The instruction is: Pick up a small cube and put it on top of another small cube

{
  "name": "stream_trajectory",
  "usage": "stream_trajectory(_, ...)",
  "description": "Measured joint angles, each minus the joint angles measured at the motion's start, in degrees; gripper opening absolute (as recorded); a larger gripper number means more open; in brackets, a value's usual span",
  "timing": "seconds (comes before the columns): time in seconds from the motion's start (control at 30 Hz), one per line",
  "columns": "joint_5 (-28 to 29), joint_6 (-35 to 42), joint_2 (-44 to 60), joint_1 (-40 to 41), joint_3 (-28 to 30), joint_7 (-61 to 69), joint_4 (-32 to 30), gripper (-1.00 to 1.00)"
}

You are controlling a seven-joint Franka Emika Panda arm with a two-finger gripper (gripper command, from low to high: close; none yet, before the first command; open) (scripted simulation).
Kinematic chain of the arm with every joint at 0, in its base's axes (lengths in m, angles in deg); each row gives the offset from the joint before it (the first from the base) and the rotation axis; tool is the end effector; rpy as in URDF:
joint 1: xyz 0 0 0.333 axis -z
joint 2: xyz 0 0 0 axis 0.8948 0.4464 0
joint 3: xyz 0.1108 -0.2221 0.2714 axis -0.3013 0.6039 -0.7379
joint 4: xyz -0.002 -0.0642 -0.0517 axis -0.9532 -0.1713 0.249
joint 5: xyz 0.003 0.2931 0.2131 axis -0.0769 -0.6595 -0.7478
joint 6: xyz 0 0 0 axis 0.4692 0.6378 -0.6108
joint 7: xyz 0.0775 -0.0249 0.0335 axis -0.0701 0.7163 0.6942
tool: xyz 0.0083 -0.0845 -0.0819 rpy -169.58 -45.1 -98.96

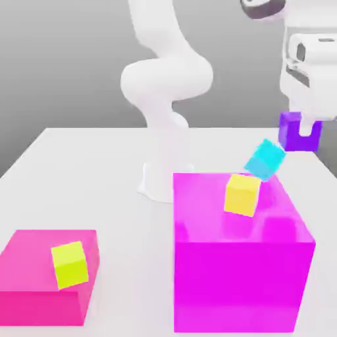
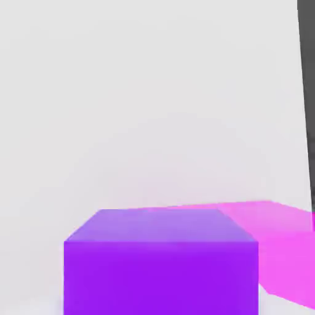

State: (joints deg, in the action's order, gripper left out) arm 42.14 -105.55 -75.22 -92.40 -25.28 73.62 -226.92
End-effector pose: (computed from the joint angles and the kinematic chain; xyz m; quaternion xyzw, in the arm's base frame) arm 0.2629 0.1748 0.4995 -0.9505 -0.3106 -0.0052 0.0060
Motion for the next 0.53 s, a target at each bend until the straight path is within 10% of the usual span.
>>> stream_trajectory(0.17, -0.4, -6.7, 1.2, 1.1, -0.9, -2.4, -6.4, -1.00)
stream_trajectory(0.2, -0.4, -8.0, 1.6, 1.2, -1.0, -2.4, -7.2, 1.00)
stream_trajectory(0.53, 0.0, -1.8, -0.7, 1.3, -0.9, -2.5, -3.2, 1.00)
